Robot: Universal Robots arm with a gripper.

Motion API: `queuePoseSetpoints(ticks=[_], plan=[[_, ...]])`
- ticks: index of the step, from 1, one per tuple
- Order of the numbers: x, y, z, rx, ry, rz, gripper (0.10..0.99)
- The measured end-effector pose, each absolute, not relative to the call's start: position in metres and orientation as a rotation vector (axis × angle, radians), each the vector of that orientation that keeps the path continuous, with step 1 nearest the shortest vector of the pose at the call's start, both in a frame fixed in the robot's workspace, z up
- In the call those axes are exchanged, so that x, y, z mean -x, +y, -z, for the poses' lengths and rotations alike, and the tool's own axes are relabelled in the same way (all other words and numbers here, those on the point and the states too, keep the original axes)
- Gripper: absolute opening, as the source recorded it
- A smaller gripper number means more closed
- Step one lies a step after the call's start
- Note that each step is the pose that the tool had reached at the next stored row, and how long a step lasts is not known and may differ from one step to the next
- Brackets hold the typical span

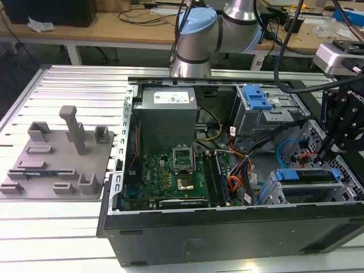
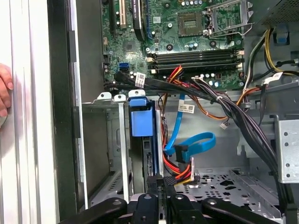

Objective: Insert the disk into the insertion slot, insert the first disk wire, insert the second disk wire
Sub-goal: 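Insert the first disk wire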

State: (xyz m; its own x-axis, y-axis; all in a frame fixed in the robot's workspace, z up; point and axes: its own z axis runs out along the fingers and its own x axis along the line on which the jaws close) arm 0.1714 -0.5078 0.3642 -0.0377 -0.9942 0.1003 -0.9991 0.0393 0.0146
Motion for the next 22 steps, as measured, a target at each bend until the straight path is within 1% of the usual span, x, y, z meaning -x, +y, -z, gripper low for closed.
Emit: queuePoseSetpoints(ticks=[22], plan=[[-0.1726, -0.5097, -0.3569, -2.163, -2.159, -0.099, 0.165]])
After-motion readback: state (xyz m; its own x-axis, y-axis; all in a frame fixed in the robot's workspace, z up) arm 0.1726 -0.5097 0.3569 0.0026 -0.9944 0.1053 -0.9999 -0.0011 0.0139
